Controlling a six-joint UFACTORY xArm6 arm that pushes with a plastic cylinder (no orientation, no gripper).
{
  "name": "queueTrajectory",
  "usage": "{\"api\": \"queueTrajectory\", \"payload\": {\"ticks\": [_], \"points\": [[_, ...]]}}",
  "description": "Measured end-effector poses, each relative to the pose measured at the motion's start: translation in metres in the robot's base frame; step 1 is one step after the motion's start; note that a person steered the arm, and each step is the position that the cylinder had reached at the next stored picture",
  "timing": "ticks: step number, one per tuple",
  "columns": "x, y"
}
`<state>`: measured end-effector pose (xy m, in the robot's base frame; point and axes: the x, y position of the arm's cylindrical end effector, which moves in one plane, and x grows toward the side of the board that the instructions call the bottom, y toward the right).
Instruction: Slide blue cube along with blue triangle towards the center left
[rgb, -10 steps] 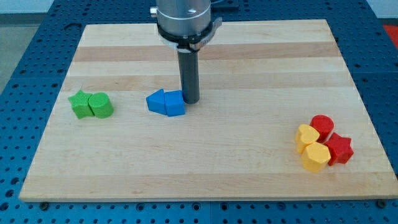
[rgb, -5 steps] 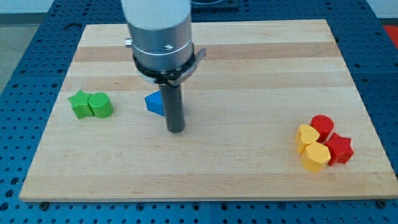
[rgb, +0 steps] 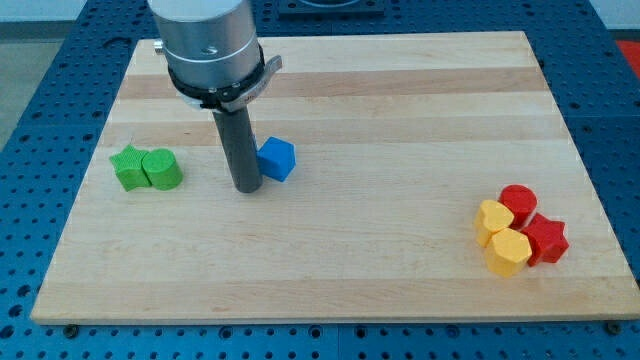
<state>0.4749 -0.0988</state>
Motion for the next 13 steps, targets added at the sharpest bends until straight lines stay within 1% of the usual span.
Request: {"api": "queueTrajectory", "payload": {"ticks": [1, 2, 3, 4, 7, 10, 13], "points": [[0.012, 0.023], [0.01, 0.058], [-0.004, 0.08], [-0.018, 0.08], [-0.023, 0.054], [-0.031, -0.004], [-0.05, -0.009]]}}
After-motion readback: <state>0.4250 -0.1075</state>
